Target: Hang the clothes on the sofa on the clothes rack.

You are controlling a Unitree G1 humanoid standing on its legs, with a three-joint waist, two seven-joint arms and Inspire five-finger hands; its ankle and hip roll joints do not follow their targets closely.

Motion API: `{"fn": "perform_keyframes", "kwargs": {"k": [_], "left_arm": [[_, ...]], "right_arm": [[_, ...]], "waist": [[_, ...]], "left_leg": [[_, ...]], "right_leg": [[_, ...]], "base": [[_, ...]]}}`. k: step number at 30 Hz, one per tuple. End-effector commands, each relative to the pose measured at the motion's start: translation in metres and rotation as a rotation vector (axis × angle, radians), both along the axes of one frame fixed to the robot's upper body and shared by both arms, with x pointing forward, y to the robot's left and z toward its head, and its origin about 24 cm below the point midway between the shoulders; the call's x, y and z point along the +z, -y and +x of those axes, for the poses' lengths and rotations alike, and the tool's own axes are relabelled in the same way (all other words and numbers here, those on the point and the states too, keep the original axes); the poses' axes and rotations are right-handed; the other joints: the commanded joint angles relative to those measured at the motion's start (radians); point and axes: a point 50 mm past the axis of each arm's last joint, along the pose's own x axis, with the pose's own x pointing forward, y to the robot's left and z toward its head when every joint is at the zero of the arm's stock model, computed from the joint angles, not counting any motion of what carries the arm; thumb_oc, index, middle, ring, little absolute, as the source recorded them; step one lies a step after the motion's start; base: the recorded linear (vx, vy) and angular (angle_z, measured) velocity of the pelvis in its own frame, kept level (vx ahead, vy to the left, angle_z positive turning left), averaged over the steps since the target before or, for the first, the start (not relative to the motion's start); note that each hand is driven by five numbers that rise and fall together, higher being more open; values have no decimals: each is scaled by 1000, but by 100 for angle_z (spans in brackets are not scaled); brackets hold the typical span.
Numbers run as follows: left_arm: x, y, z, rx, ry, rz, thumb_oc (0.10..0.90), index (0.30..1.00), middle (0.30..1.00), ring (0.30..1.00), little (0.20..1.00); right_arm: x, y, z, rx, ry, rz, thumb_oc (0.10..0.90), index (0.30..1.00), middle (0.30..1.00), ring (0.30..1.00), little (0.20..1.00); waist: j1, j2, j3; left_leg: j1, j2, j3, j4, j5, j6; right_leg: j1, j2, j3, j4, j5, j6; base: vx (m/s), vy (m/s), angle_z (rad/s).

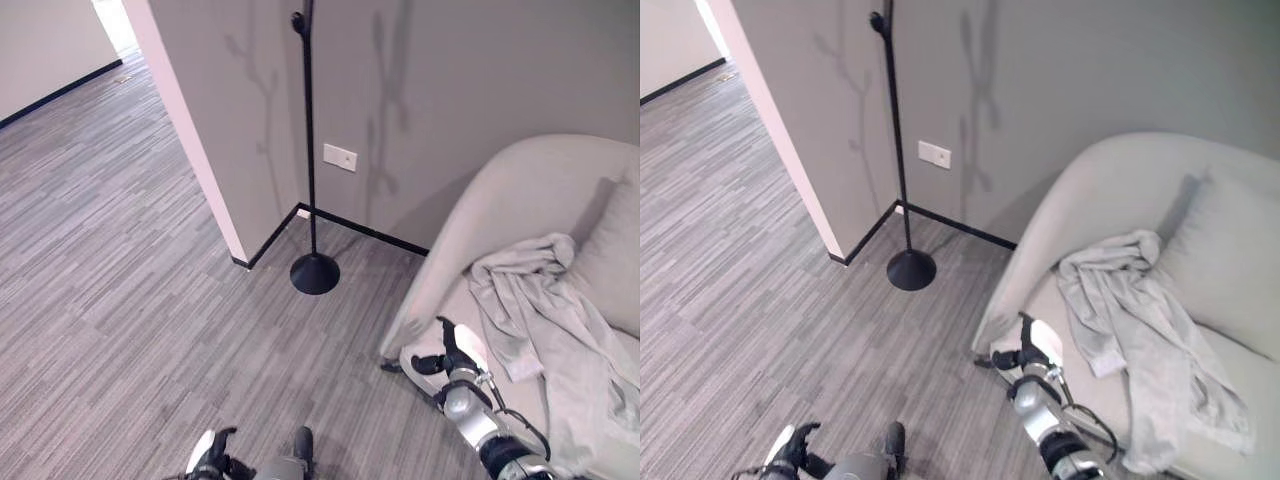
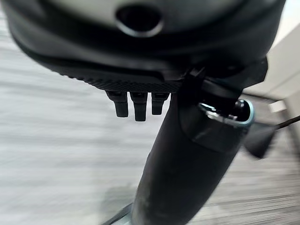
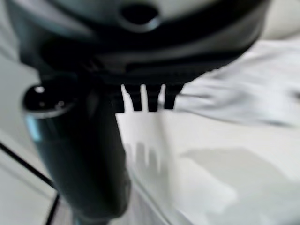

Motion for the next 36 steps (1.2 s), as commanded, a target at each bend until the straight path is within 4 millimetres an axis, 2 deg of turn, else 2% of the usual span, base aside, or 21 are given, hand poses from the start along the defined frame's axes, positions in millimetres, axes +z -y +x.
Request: {"fn": "perform_keyframes", "kwargs": {"k": [1, 3, 4, 6, 7, 8, 9, 10, 12, 13, 15, 17, 20, 22, 23, 24, 26, 28, 29, 32, 36], "left_arm": [[4, 13, 12, -71, 51, -16, 800, 900, 900, 900, 900], [5, 11, 14, -67, 55, -15, 800, 900, 900, 900, 900], [5, 8, 13, -65, 49, -11, 800, 900, 900, 900, 900], [5, 5, 14, -68, 43, -2, 800, 900, 900, 900, 900], [5, 5, 14, -67, 44, -3, 800, 900, 900, 900, 900], [6, 4, 16, -55, 47, -3, 800, 900, 900, 900, 900], [5, -2, 15, 1, 42, 7, 800, 900, 900, 900, 900], [5, -6, 14, 43, 41, 12, 800, 900, 900, 900, 900], [3, -13, 6, 84, 24, 25, 800, 900, 900, 900, 900], [-2, -23, -15, 203, -10, 27, 800, 900, 900, 900, 900], [-5, -23, -26, 250, -32, 10, 800, 900, 900, 900, 900], [-14, -9, -45, 281, -77, -43, 800, 900, 900, 900, 900], [-13, -2, -40, 278, -61, -71, 800, 900, 900, 900, 900], [-12, 1, -35, 267, -48, -70, 800, 900, 900, 900, 900], [-11, 1, -31, 239, -39, -63, 800, 900, 900, 900, 900], [-13, 6, -31, 170, -68, -39, 800, 900, 900, 900, 900], [-15, 9, -36, 133, -87, -41, 800, 900, 900, 900, 900], [-16, 11, -37, 66, -122, -18, 800, 900, 900, 900, 900], [-17, 10, -38, 60, -125, -15, 800, 900, 900, 900, 900], [-11, 5, -28, 44, -69, -1, 800, 900, 900, 900, 900], [-5, 8, -12, 34, -2, -13, 800, 900, 900, 900, 900]], "right_arm": [[88, 31, 53, -21, 287, -257, 800, 900, 900, 900, 900], [99, 37, 60, -22, 293, -301, 800, 900, 900, 900, 900], [111, 48, 68, -29, 259, -369, 800, 900, 900, 900, 900], [126, 64, 75, -75, 239, -406, 800, 900, 900, 900, 900], [127, 63, 76, -74, 242, -406, 800, 900, 900, 900, 900], [128, 69, 76, -86, 210, -432, 800, 900, 900, 900, 900], [140, 70, 81, -89, 212, -449, 800, 900, 900, 900, 900], [141, 73, 79, -90, 211, -455, 800, 900, 900, 900, 900], [132, 68, 77, -82, 198, -430, 800, 900, 900, 900, 900], [125, 62, 75, -67, 199, -393, 800, 900, 900, 900, 900], [121, 62, 72, -61, 189, -396, 800, 900, 900, 900, 900], [133, 63, 68, -71, 282, -411, 800, 900, 900, 900, 900], [145, 62, 65, -72, 349, -419, 800, 900, 900, 900, 900], [151, 65, 56, -90, 402, -438, 800, 900, 900, 900, 900], [153, 69, 49, -98, 415, -453, 800, 900, 900, 900, 900], [150, 80, 37, -138, 420, -477, 800, 900, 900, 900, 900], [147, 94, 23, -191, 415, -486, 800, 900, 900, 900, 900], [153, 93, 9, -197, 465, -512, 800, 900, 900, 900, 900], [152, 94, 6, -200, 458, -513, 800, 900, 900, 900, 900], [123, 106, -1, -250, 343, -492, 800, 900, 900, 900, 900], [106, 101, 9, -267, 285, -445, 800, 900, 900, 900, 900]], "waist": [[12, 42, 7], [9, 42, 14], [14, 33, 10], [18, 27, 13], [17, 30, 15], [18, 25, 18], [14, 1, 20], [9, -23, 21], [12, -45, 12], [12, -60, -14], [12, -60, -25], [6, -56, -23], [6, -54, -10], [2, -57, 7], [-2, -58, 7], [-14, -45, -2], [-19, -27, -18], [-57, -14, -22], [-51, -16, -26], [-47, -3, -27], [-38, 9, -6]], "left_leg": [[-42, 45, -37, 74, -111, -17], [-22, 41, -42, 66, -118, -20], [0, 45, -44, 48, -132, -36], [10, 66, -62, 41, -142, -62], [11, 69, -63, 41, -144, -63], [12, 82, -78, 44, -153, -80], [17, 109, -102, 54, -171, -112], [21, 114, -108, 59, -180, -124], [35, 123, -103, 48, -179, -133], [61, 175, -108, 5, -149, -154], [64, 205, -121, -17, -130, -168], [15, 271, -164, 50, -85, -196], [-25, 266, -195, 132, -64, -193], [-58, 229, -205, 143, -91, -185], [-73, 201, -205, 108, -94, -176], [-90, 188, -146, -29, -70, -163], [-58, 181, -117, -105, -33, -160], [-58, 164, -103, -109, -34, -156], [-59, 163, -101, -109, -35, -155], [-38, 144, -85, -116, -47, -151], [-40, 138, -67, -119, -51, -149]], "right_leg": [[-78, 66, -67, 57, 103, 3], [-87, 56, -93, 27, 85, -9], [-83, 28, -124, -113, 44, -23], [-90, -16, -118, -250, 63, -25], [-85, -13, -120, -256, 65, -26], [-89, -47, -106, -325, 97, -18], [-82, -111, -63, -419, 183, 1], [-48, -105, -48, -469, 178, 11], [-30, -94, -54, -483, 168, 22], [-38, -56, -65, -455, 153, 22], [-41, -26, -79, -453, 143, 15], [12, 58, -122, -536, 105, -28], [34, 84, -122, -564, 99, -51], [61, 88, -131, -602, 91, -56], [71, 88, -137, -618, 94, -56], [77, 98, -152, -619, 82, -52], [69, 103, -144, -614, 79, -50], [52, 92, -131, -613, 84, -46], [51, 91, -130, -613, 83, -45], [44, 59, -115, -617, 102, -30], [20, 37, -100, -622, 121, -18]], "base": [[201, 141, 28], [199, 0, 22], [204, -168, 17], [193, -220, 20], [120, -212, 22], [188, -388, 24], [242, -518, 19], [188, -403, 24], [188, -310, 30], [233, -370, 22], [174, -377, -7], [157, -518, 1], [26, -188, 15], [50, -117, -14], [135, -22, -1], [122, 7, 26], [107, 100, 32], [83, 136, -7], [76, 86, -19], [60, 73, -32], [8, 49, -20]]}}
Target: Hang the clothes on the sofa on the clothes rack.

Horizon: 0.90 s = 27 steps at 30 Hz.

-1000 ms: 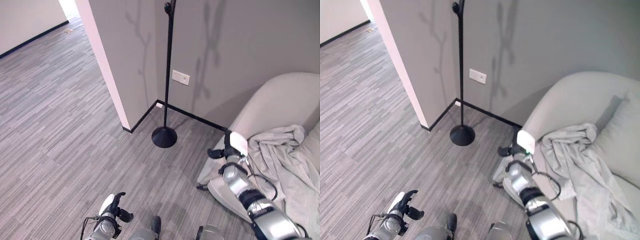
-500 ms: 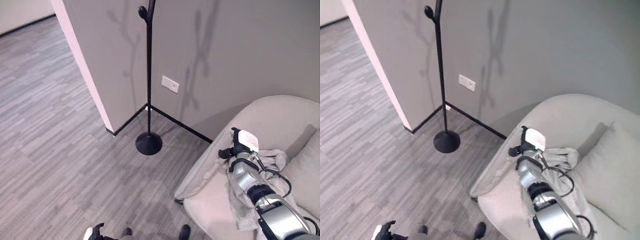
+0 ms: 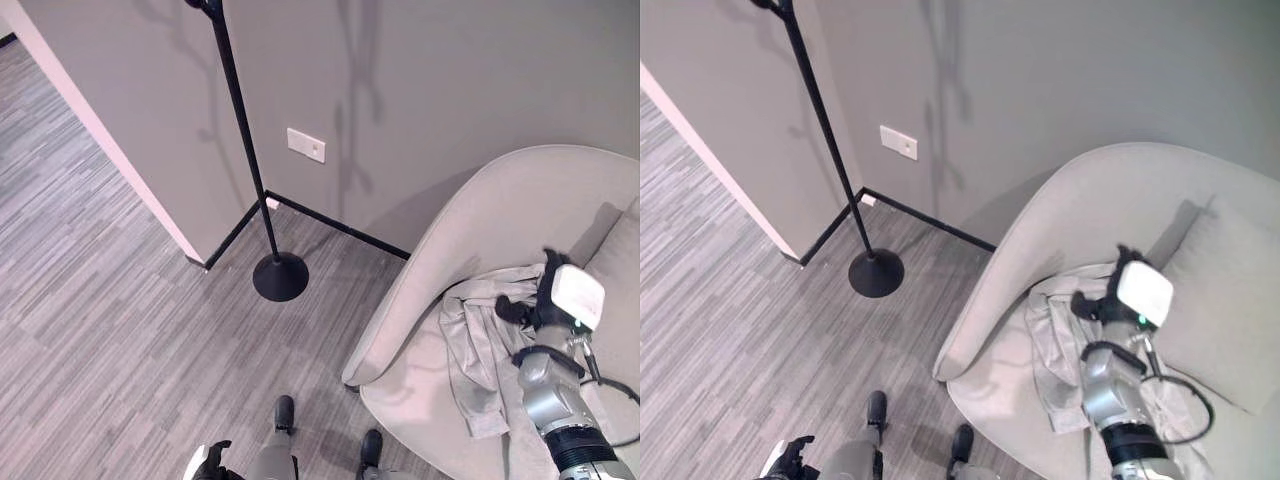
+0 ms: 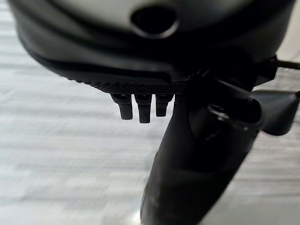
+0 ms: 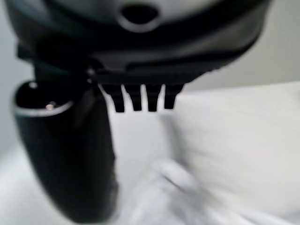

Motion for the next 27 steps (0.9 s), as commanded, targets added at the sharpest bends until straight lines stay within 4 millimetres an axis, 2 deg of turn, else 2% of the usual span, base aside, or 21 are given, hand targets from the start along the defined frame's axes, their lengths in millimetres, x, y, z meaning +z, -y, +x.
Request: {"fn": "perform_keyframes", "kwargs": {"k": [1, 6, 11, 15, 18, 20, 24, 27], "left_arm": [[4, 14, 19, -97, 70, -1, 800, 900, 900, 900, 900], [10, 36, 38, -217, 141, -18, 800, 900, 900, 900, 900], [11, 46, 44, -276, 152, -20, 800, 900, 900, 900, 900], [12, 50, 46, -306, 161, -24, 800, 900, 900, 900, 900], [15, 53, 50, -328, 181, -25, 800, 900, 900, 900, 900], [17, 52, 55, -321, 195, -24, 800, 900, 900, 900, 900], [20, 52, 62, -305, 210, -18, 800, 900, 900, 900, 900], [23, 50, 68, -285, 235, -18, 800, 900, 900, 900, 900]], "right_arm": [[51, -13, 43, 72, 215, -74, 800, 900, 900, 900, 900], [47, -20, 63, 4, 289, 70, 800, 900, 900, 900, 900], [55, -30, 80, -12, 373, 199, 800, 900, 900, 900, 900], [59, -29, 85, -34, 386, 223, 800, 900, 900, 900, 900], [70, -19, 91, -90, 418, 262, 800, 900, 900, 900, 900], [87, -7, 94, -147, 478, 313, 800, 900, 900, 900, 900], [102, 8, 93, -222, 548, 377, 800, 900, 900, 900, 900], [113, 27, 86, -298, 598, 415, 800, 900, 900, 900, 900]], "waist": [[57, 5, -43], [58, 30, -11], [61, 40, 3], [61, 48, 13], [64, 61, 24], [64, 73, 33], [64, 84, 44], [61, 97, 53]], "left_leg": [[40, 80, -11, 4, -142, -51], [-6, 84, -10, 4, -125, -58], [-39, 88, -11, 4, -113, -66], [-57, 88, -11, 4, -108, -68], [-74, 86, -9, 4, -102, -70], [-90, 82, -8, 4, -99, -72], [-104, 77, -8, 4, -96, -73], [-115, 70, -9, 4, -94, -73]], "right_leg": [[-29, -65, 31, 29, -27, 62], [-80, -74, 36, 20, -6, 68], [-118, -73, 42, 21, 4, 68], [-139, -75, 48, 22, 10, 70], [-158, -78, 50, 22, 16, 72], [-178, -82, 57, 21, 23, 75], [-193, -87, 62, 21, 28, 79], [-202, -94, 61, 22, 33, 82]], "base": [[-33, 44, -5], [-17, 9, -7], [-2, -7, 0], [4, -2, -1], [0, 0, 0], [9, 34, -3], [3, 6, -1], [11, 8, 0]]}}
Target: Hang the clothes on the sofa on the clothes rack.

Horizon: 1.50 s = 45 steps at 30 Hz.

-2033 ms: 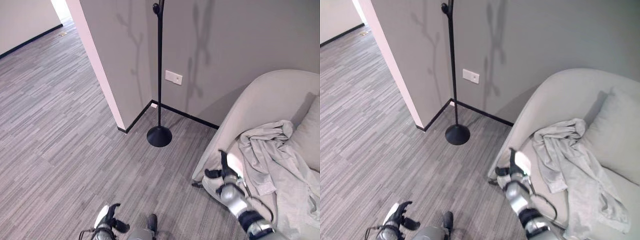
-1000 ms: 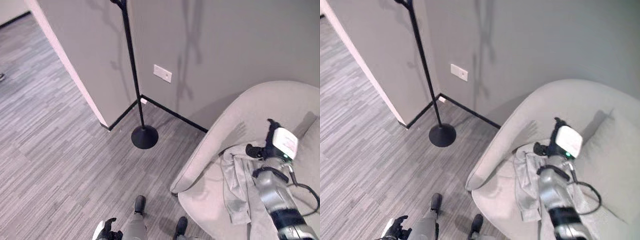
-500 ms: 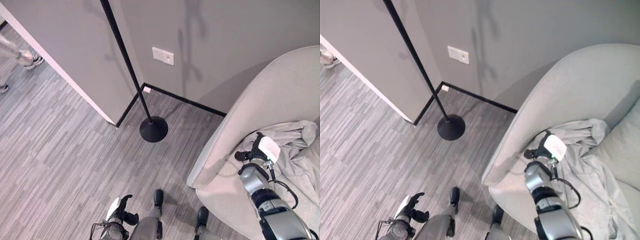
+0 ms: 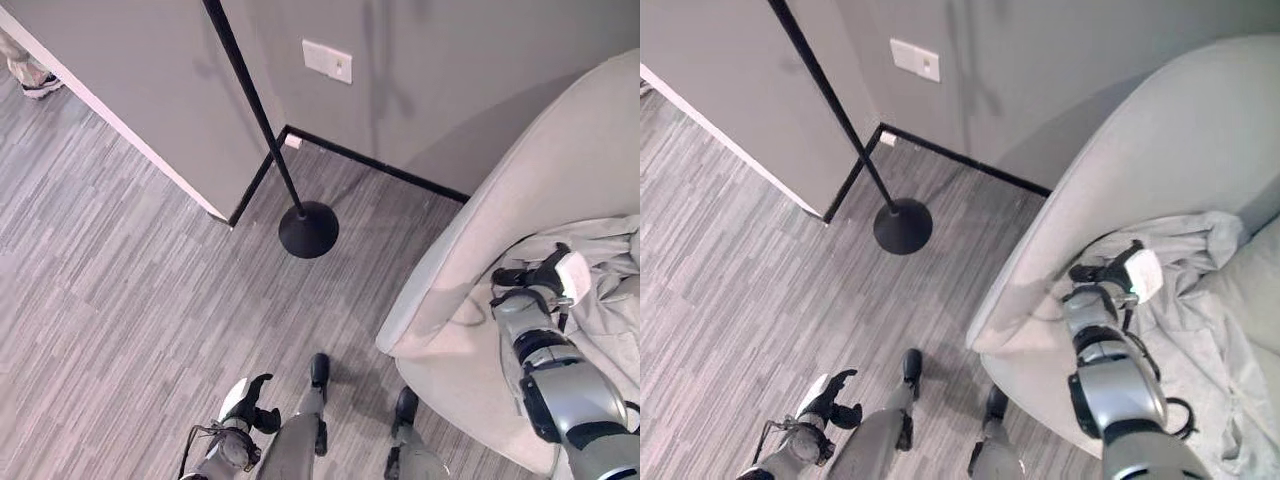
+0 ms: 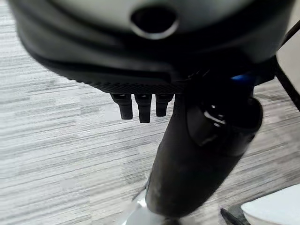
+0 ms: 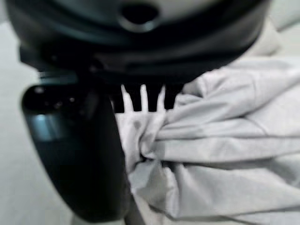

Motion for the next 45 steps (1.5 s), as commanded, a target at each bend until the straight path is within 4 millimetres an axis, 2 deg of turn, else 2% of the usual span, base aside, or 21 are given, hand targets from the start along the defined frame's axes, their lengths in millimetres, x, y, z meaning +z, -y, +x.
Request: {"fn": "perform_keyframes", "kwargs": {"k": [1, 5, 6, 8, 11, 16, 17, 21, 25, 28, 29, 31, 33, 34, 35, 38, 39, 40, 45], "left_arm": [[1, 8, 2, 4, 30, -15, 800, 900, 900, 900, 900], [3, 3, 5, 31, 45, -14, 800, 900, 900, 900, 900], [3, 0, 4, 38, 45, -4, 800, 900, 900, 900, 900], [4, -1, 5, 41, 48, -2, 800, 900, 900, 900, 900], [6, -3, 7, 37, 64, -4, 800, 900, 900, 900, 900], [14, 1, 16, -36, 102, -1, 800, 900, 900, 900, 900], [21, 1, 25, -75, 140, 7, 800, 900, 900, 900, 900], [27, 1, 35, -72, 172, 5, 800, 900, 900, 900, 900], [35, -3, 47, -76, 203, 38, 800, 900, 900, 900, 900], [41, -8, 52, -57, 238, 45, 800, 900, 900, 900, 900], [44, -9, 56, -54, 249, 42, 800, 900, 900, 900, 900], [47, -16, 59, -24, 253, 44, 800, 900, 900, 900, 900], [48, -26, 61, 32, 261, 54, 800, 900, 900, 900, 900], [47, -30, 60, 62, 252, 53, 800, 900, 900, 900, 900], [47, -30, 60, 61, 252, 57, 800, 900, 900, 900, 900], [55, -33, 67, 63, 286, 49, 800, 900, 900, 900, 900], [55, -35, 68, 69, 280, 53, 800, 900, 900, 900, 900], [56, -35, 69, 70, 280, 52, 800, 900, 900, 900, 900], [60, -34, 73, 56, 298, 45, 800, 900, 900, 900, 900]], "right_arm": [[57, 36, -2, -112, 184, -82, 800, 900, 900, 900, 900], [75, 56, -11, -174, 251, -72, 800, 900, 900, 900, 900], [86, 63, -14, -184, 284, -82, 800, 900, 900, 900, 900], [91, 66, -15, -185, 300, -83, 800, 900, 900, 900, 900], [115, 78, -20, -208, 382, -77, 800, 900, 900, 900, 900], [140, 92, -28, -220, 375, -126, 800, 900, 900, 900, 900], [147, 93, -28, -196, 339, -153, 800, 900, 900, 900, 900], [143, 86, -21, -151, 289, -166, 800, 900, 900, 900, 900], [138, 75, -10, -93, 265, -144, 800, 900, 900, 900, 900], [140, 69, -5, -66, 267, -141, 800, 900, 900, 900, 900], [133, 67, -4, -65, 284, -101, 800, 900, 900, 900, 900], [137, 61, 1, -42, 301, -92, 800, 900, 900, 900, 900], [143, 48, 11, 12, 329, -109, 800, 900, 900, 900, 900], [141, 35, 19, 64, 341, -107, 800, 900, 900, 900, 900], [140, 32, 21, 74, 350, -94, 800, 900, 900, 900, 900], [143, 41, 16, 51, 402, -22, 800, 900, 900, 900, 900], [143, 44, 15, 49, 410, 14, 678, 716, 716, 716, 716], [143, 44, 15, 49, 423, 32, 400, 300, 300, 300, 300], [145, 42, 17, 72, 430, 47, 400, 300, 300, 300, 300]], "waist": [[5, -15, -31], [-4, 4, -12], [-9, 11, -2], [-10, 15, 4], [-16, 28, 27], [-17, 38, 49], [-23, 34, 66], [-30, 26, 81], [-38, 7, 98], [-38, -5, 110], [-38, -7, 114], [-41, -15, 119], [-47, -30, 129], [-52, -43, 136], [-53, -46, 138], [-53, -49, 147], [-54, -52, 148], [-55, -52, 148], [-58, -52, 150]], "left_leg": [[28, 71, -34, 3, -118, -89], [16, 62, -35, 3, -115, -90], [9, 59, -34, 3, -114, -91], [5, 57, -34, 3, -113, -92], [-15, 53, -32, 3, -109, -94], [-39, 52, -25, 3, -106, -97], [-53, 55, -22, 3, -101, -100], [-68, 57, -21, 3, -96, -101], [-85, 66, -21, 3, -90, -103], [-96, 69, -24, 3, -85, -106], [-100, 70, -25, 3, -84, -106], [-109, 72, -28, 3, -81, -106], [-119, 76, -32, 3, -78, -108], [-130, 82, -33, 3, -76, -108], [-134, 83, -33, 3, -75, -108], [-143, 82, -36, 3, -74, -109], [-142, 83, -34, 3, -75, -109], [-142, 84, -32, 3, -75, -110], [-137, 85, -28, 3, -78, -111]], "right_leg": [[-48, -91, 39, 15, 11, 73], [-63, -99, 41, 21, 16, 77], [-72, -104, 42, 21, 20, 79], [-78, -105, 44, 22, 21, 80], [-104, -112, 54, 21, 32, 84], [-134, -115, 65, 17, 44, 88], [-154, -111, 71, 15, 50, 88], [-176, -102, 83, 15, 55, 86], [-196, -90, 86, 15, 57, 82], [-206, -83, 88, 15, 60, 80], [-209, -81, 87, 15, 60, 80], [-219, -75, 87, 15, 60, 78], [-230, -68, 88, 16, 62, 74], [-238, -61, 90, 16, 60, 70], [-241, -59, 90, 16, 60, 69], [-249, -55, 91, 16, 62, 67], [-252, -53, 93, 17, 61, 66], [-252, -53, 94, 16, 62, 66], [-251, -52, 101, 16, 60, 66]], "base": [[22, 31, -1], [17, 34, 0], [0, 0, 0], [0, 0, 0], [4, 14, -4], [-7, 0, -6], [-18, -5, -13], [-16, -20, -6], [-9, -35, -7], [-8, -17, -4], [-6, -32, -4], [-8, -39, -3], [-16, -53, -2], [-16, -58, -4], [-14, -51, -5], [-9, -12, -3], [0, 0, 0], [0, 0, 0], [1, -1, -4]]}}
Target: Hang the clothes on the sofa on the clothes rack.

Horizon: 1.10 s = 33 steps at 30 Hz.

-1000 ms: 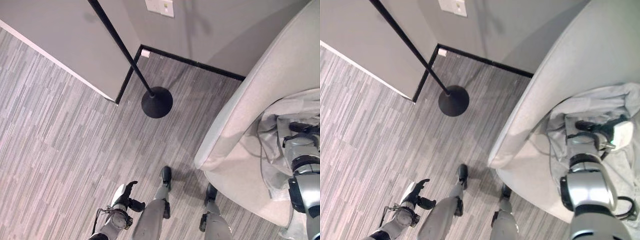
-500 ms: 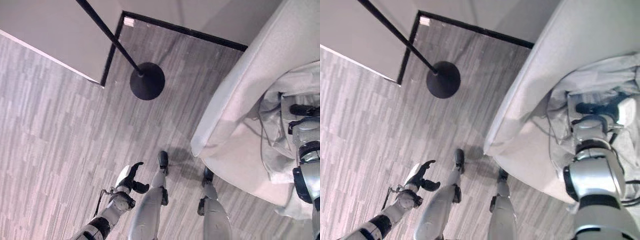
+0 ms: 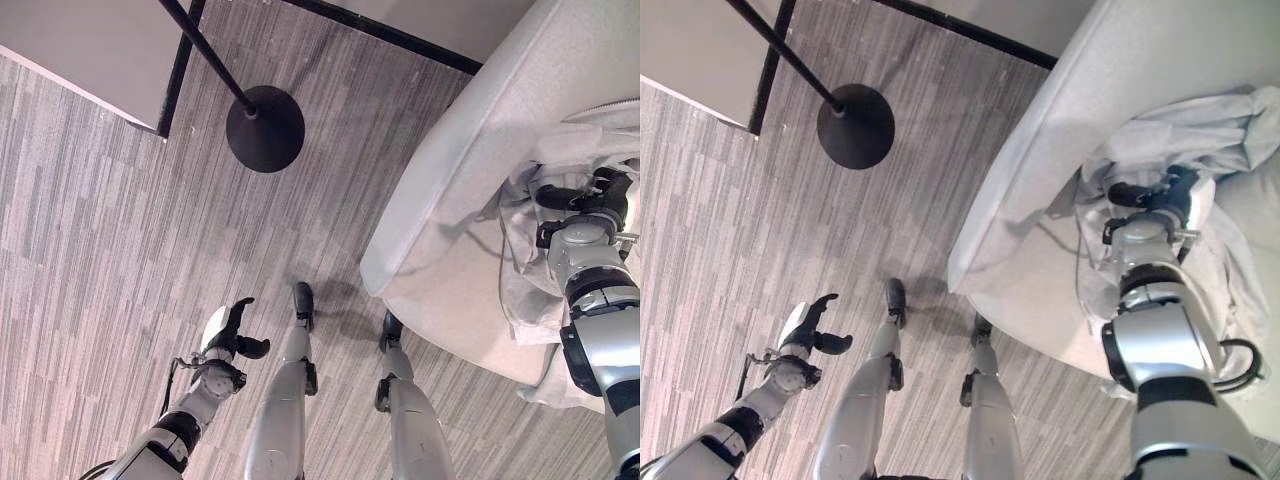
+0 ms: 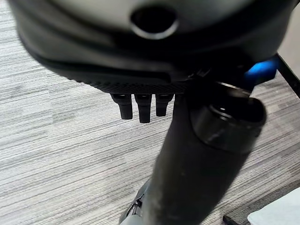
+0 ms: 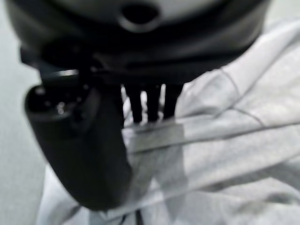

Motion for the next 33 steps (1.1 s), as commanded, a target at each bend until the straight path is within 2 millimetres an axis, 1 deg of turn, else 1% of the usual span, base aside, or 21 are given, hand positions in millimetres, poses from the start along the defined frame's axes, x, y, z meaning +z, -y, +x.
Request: {"fn": "perform_keyframes", "kwargs": {"k": [1, 7, 9, 10, 12, 14, 15, 16, 17, 19, 20, 23, 24, 25, 28, 29, 30, 31, 32, 33], "left_arm": [[-14, -1, -16, 10, -44, 1, 800, 900, 900, 900, 900], [-8, -9, -13, 55, -7, 28, 800, 900, 900, 900, 900], [-8, -12, -13, 85, 3, 26, 800, 900, 900, 900, 900], [-8, -13, -14, 94, 8, 26, 800, 900, 900, 900, 900], [-9, -12, -16, 103, 12, 17, 800, 900, 900, 900, 900], [-11, -11, -19, 107, 12, 14, 800, 900, 900, 900, 900], [-11, -10, -19, 109, 16, 18, 800, 900, 900, 900, 900], [-11, -10, -19, 108, 16, 20, 800, 900, 900, 900, 900], [-10, -10, -20, 100, 22, 25, 800, 900, 900, 900, 900], [-11, -11, -21, 102, 22, 30, 800, 900, 900, 900, 900], [-10, -11, -21, 102, 22, 31, 800, 900, 900, 900, 900], [-12, -11, -22, 92, 18, 38, 800, 900, 900, 900, 900], [-12, -11, -23, 93, 18, 38, 800, 900, 900, 900, 900], [-13, -10, -25, 88, 13, 43, 800, 900, 900, 900, 900], [-14, -11, -29, 76, 4, 53, 800, 900, 900, 900, 900], [-15, -12, -32, 68, -1, 59, 800, 900, 900, 900, 900], [-15, -11, -33, 57, 2, 57, 800, 900, 900, 900, 900], [-16, -13, -38, 42, -7, 59, 800, 900, 900, 900, 900], [-16, -13, -39, 43, -8, 59, 800, 900, 900, 900, 900], [-17, -14, -41, 41, -16, 52, 800, 900, 900, 900, 900]], "right_arm": [[44, 26, -12, -52, 108, -93, 400, 300, 300, 300, 300], [34, 18, -9, -42, 131, -83, 400, 300, 300, 300, 300], [41, 8, -5, -13, 234, -75, 400, 300, 300, 300, 300], [53, -4, -3, 33, 353, -70, 400, 300, 300, 300, 300], [66, -18, -6, 98, 504, -63, 400, 300, 300, 300, 300], [74, -34, -14, 166, 655, -32, 400, 300, 300, 300, 300], [83, -47, -22, 246, 796, 19, 400, 300, 300, 300, 300], [82, -47, -22, 244, 796, 20, 400, 300, 300, 300, 300], [87, -55, -26, 289, 880, 73, 400, 300, 300, 300, 300], [91, -70, -30, 369, 958, 128, 400, 300, 300, 300, 300], [91, -70, -30, 369, 959, 128, 400, 300, 300, 300, 300], [96, -91, -35, 473, 1030, 171, 400, 300, 300, 300, 300], [96, -91, -35, 473, 1030, 171, 400, 300, 300, 300, 300], [99, -103, -39, 538, 1071, 200, 400, 300, 300, 300, 300], [100, -119, -46, 645, 1118, 241, 400, 300, 300, 300, 300], [104, -130, -52, 720, 1161, 268, 400, 300, 300, 300, 300], [106, -134, -55, 752, 1176, 275, 400, 300, 300, 300, 300], [109, -141, -62, 813, 1213, 289, 400, 300, 300, 300, 300], [109, -141, -62, 813, 1212, 290, 400, 300, 300, 300, 300], [112, -146, -65, 850, 1228, 290, 400, 300, 300, 300, 300]], "waist": [[11, 4, -47], [13, 5, -46], [9, -2, -47], [5, -7, -47], [0, -12, -53], [-3, -18, -63], [-4, -20, -71], [-4, -21, -72], [-1, -22, -82], [3, -27, -94], [2, -28, -95], [7, -36, -114], [7, -36, -115], [11, -40, -132], [16, -46, -156], [23, -51, -175], [27, -53, -186], [33, -57, -209], [32, -57, -208], [37, -59, -220]], "left_leg": [[34, 55, -61, 2, -113, -109], [32, 53, -68, 2, -112, -106], [31, 51, -70, 2, -114, -104], [38, 52, -69, 2, -122, -104], [42, 53, -70, 2, -126, -103], [46, 54, -71, 2, -127, -101], [61, 58, -70, 2, -137, -102], [57, 56, -71, 2, -132, -101], [65, 58, -71, 2, -135, -100], [83, 62, -70, 2, -145, -102], [80, 60, -71, 2, -140, -101], [98, 61, -71, 2, -145, -101], [97, 61, -71, 2, -144, -101], [113, 61, -70, 2, -150, -101], [135, 63, -70, 2, -155, -101], [156, 63, -68, 2, -161, -101], [164, 63, -69, 2, -163, -100], [186, 62, -67, 2, -169, -98], [188, 62, -67, 2, -170, -98], [209, 64, -65, 2, -179, -98]], "right_leg": [[-46, -76, 44, 15, 8, 80], [-45, -74, 42, 14, 6, 80], [-44, -73, 40, 14, 5, 79], [-38, -72, 40, 15, 0, 79], [-34, -72, 40, 15, -3, 80], [-29, -74, 38, 14, -3, 80], [-14, -73, 36, 15, -12, 81], [-17, -74, 35, 14, -8, 81], [-8, -75, 33, 15, -12, 80], [13, -75, 29, 15, -21, 80], [11, -77, 28, 14, -17, 80], [32, -77, 22, 14, -24, 80], [32, -77, 22, 14, -23, 80], [49, -78, 18, 14, -28, 80], [75, -79, 10, 15, -35, 81], [100, -78, 3, 15, -43, 80], [110, -79, -1, 16, -45, 80], [134, -78, -7, 16, -52, 81], [137, -79, -7, 16, -52, 81], [159, -77, -10, 16, -60, 81]], "base": [[9, -1, -4], [-1, -6, -7], [0, 0, 0], [0, 0, 0], [0, 0, 0], [18, 1, 0], [0, 0, 0], [38, -7, 2], [31, -10, 2], [25, -7, 1], [0, 0, 0], [20, -7, 6], [37, -4, 8], [38, -3, 6], [51, -9, 6], [65, -18, 5], [93, -17, 0], [63, -3, 3], [82, -2, 14], [57, -5, 23]]}}
